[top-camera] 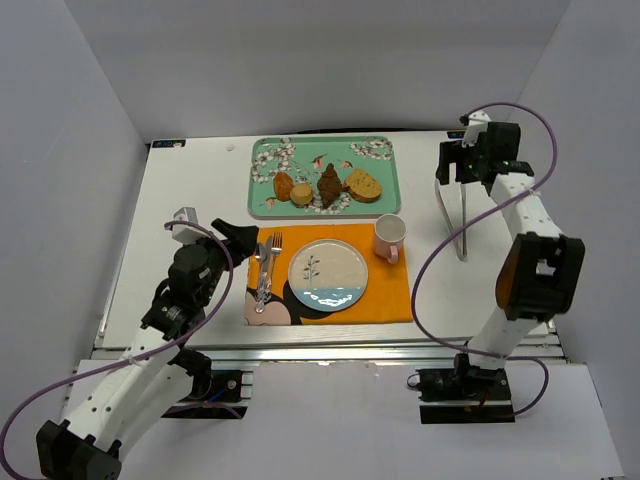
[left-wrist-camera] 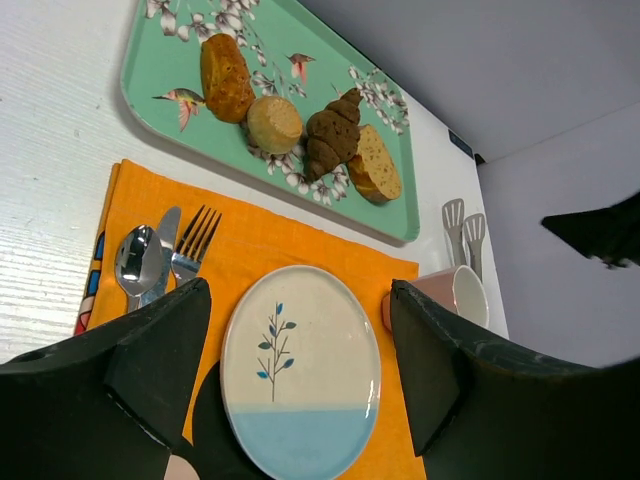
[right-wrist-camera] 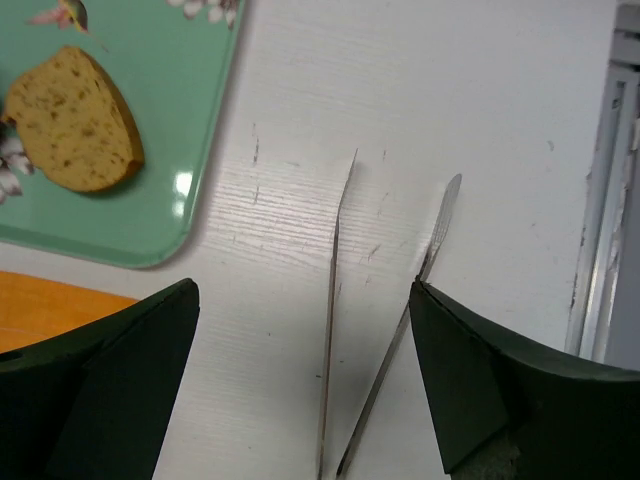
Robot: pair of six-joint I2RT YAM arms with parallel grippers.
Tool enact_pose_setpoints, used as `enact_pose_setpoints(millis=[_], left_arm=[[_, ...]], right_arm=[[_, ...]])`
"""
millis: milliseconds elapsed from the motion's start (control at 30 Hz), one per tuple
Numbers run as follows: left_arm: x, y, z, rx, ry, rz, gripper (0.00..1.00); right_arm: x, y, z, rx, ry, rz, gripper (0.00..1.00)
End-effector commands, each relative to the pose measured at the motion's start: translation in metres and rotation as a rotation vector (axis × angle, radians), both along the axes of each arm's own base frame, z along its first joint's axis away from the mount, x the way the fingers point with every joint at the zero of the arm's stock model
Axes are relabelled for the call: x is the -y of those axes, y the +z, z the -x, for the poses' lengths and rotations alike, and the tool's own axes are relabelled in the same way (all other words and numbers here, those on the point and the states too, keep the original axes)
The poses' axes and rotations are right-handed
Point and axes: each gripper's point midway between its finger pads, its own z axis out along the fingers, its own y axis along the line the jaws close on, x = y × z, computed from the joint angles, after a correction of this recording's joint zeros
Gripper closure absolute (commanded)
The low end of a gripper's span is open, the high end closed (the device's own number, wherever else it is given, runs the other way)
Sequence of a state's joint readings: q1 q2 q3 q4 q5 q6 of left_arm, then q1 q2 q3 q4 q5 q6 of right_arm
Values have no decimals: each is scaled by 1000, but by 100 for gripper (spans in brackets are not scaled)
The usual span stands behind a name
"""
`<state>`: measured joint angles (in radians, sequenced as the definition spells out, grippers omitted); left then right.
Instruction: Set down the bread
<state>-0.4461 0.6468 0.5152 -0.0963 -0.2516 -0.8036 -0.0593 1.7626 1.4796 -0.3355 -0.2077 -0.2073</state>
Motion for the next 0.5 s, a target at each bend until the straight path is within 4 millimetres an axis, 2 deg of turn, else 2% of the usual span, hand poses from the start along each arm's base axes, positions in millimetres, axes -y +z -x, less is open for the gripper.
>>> enact_pose_setpoints(millis=[0, 67, 100, 133, 167, 200, 233, 300, 333, 367, 400, 467], left_arm=[[-1, 19, -4, 47, 8, 4, 19], [-1, 19, -4, 44, 7, 4, 19], [-2, 19, -3, 43, 8, 3, 19], [-2, 19, -3, 43, 8, 3, 19], [-3, 18, -1, 41, 11, 4, 19], [-5, 17, -1, 39, 16, 2, 19], [-5, 16, 0, 39, 19, 1, 19], [-7, 14, 3, 41, 25, 9, 19], [-8, 13, 4, 42, 28, 13, 19], [-8, 13, 4, 44, 30, 24, 19], [-8, 11, 5, 44, 29, 27, 19], [-9, 10, 6, 43, 29, 28, 19]], right_arm=[[13, 33, -5, 180, -95, -30, 11], [20, 44, 7, 306, -22, -22, 11], [12, 38, 27, 339, 167, -6, 16], [3, 34, 35, 334, 223, -49, 27], [1, 29, 39, 339, 264, -22, 42], [0, 20, 45, 309, 282, -15, 76], [-3, 10, 48, 275, 296, -34, 87], [-3, -5, 55, 188, 281, -60, 93], [1, -12, 55, 162, 255, -56, 92], [2, -18, 58, 141, 244, -57, 88], [6, -24, 59, 126, 221, -45, 61], [19, -36, 56, 101, 129, 23, 30]])
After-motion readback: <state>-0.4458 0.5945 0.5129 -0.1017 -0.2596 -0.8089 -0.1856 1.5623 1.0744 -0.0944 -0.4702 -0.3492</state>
